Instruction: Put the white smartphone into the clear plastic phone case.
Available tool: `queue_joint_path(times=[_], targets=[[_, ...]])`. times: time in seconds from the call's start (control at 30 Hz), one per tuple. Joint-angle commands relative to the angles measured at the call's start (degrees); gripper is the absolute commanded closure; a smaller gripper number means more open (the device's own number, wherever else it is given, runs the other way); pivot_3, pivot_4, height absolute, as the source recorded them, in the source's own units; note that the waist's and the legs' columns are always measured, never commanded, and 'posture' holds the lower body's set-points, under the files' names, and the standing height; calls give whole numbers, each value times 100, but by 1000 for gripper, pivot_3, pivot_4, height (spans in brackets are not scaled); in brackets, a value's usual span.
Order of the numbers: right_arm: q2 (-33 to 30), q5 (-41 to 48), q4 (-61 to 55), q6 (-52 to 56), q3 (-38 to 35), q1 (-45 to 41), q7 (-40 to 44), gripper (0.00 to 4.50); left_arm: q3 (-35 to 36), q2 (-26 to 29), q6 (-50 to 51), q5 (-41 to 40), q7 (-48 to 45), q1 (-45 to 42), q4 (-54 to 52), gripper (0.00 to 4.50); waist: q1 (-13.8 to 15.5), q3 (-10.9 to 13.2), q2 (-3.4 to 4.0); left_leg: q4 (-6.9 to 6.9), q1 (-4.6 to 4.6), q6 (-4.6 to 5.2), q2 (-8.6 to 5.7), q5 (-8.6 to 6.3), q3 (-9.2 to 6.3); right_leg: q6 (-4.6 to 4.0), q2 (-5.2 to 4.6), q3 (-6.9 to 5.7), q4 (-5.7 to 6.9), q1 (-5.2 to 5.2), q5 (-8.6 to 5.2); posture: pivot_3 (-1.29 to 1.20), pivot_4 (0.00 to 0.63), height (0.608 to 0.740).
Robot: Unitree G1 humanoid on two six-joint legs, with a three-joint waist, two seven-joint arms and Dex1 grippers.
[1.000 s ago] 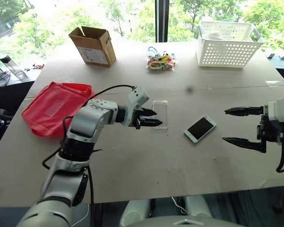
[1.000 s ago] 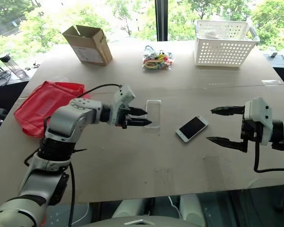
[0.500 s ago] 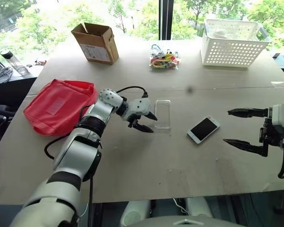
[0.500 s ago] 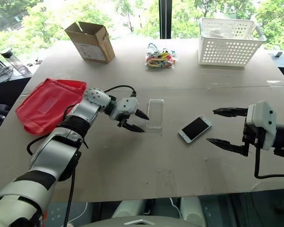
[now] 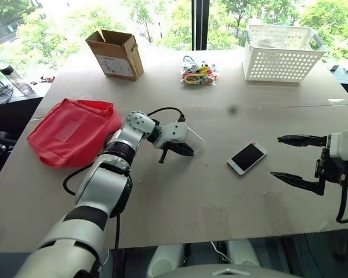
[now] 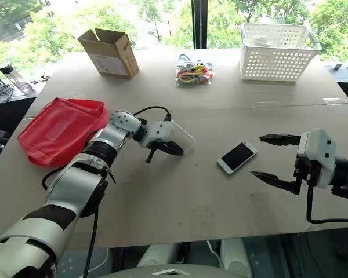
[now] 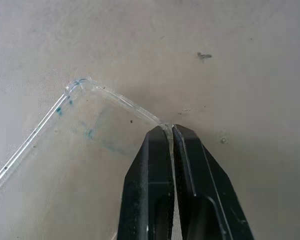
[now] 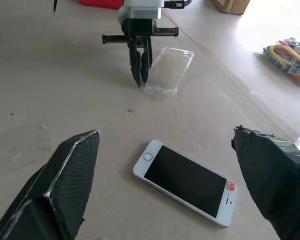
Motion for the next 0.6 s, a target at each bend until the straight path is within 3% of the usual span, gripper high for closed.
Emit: queue_joint_path(times=[0.03, 0.13, 0.2, 0.37, 0.4, 0.43, 0.47, 0.5, 0.53, 0.6], targets=[[17, -1, -22, -108, 26, -149, 1, 0, -2, -10, 2629, -129, 149, 346, -1724, 4450, -3, 0, 0, 2, -1, 1, 0, 0, 0, 0, 2, 0, 0, 0, 0, 0, 150, 733], [13, -5, 61, -115, 100, -276, 18, 0, 225, -233, 5546, -350, 990, 618, -3493, 4450, -5, 1, -1, 6, -5, 7, -1, -4, -2, 7, 7, 5, 2, 1, -4, 0, 150, 733], [15, -18, 117, -136, 135, -319, 58, 0, 345, -497, 6556, -379, 1615, 732, -4188, 4450, -6, 2, -2, 10, -7, 7, -1, -4, -3, 8, 9, 4, 2, 0, -4, 0, 150, 733], [20, -115, 336, -235, 328, -511, 157, 0, 183, -862, 6397, -226, 2680, 1052, -4479, 4450, -27, 1, -1, 5, 3, 3, 1, -3, -3, 7, -1, 17, 7, 0, -4, 0, 150, 733], [11, -143, 381, -260, 370, -549, 173, 0, 199, -875, 6527, -337, 2669, 1095, -4542, 3857, -32, 1, -1, 1, 9, 3, 1, -3, 0, 7, 0, 25, 13, -1, -4, 0, 150, 733], [-4, -169, 437, -276, 405, -589, 196, 0, 315, -821, 6481, -497, 2610, 1153, -4689, 3662, -37, 1, -1, -1, 13, 2, 1, -3, 1, 7, 1, 33, 17, -2, -4, 0, 150, 733], [-13, -186, 473, -287, 417, -609, 219, 0, 390, -771, 6434, -612, 2577, 1196, -4808, 3129, -34, 1, -1, -2, 14, 2, 1, -3, 2, 6, 2, 37, 21, -4, -4, 0, 150, 733], [-16, -204, 510, -295, 426, -627, 237, 0, 541, -635, 6410, -824, 2407, 1211, -4941, 2969, -23, 1, -1, -2, 14, 2, 1, -3, 2, 6, 2, 36, 22, -5, -4, 0, 150, 733], [-6, -222, 539, -303, 431, -636, 240, 0, 586, -439, 6083, -888, 2247, 1243, -4998, 2431, -19, 2, -1, -1, 14, 1, 1, -3, 1, 6, 1, 35, 22, -5, -4, 0, 150, 733], [25, -256, 572, -320, 446, -635, 226, 0, 421, 44, 5006, -813, 1824, 1369, -4984, 2431, -30, 1, -1, -1, 13, 0, 2, -2, 1, 6, 0, 35, 21, -6, -4, 0, 150, 733]])
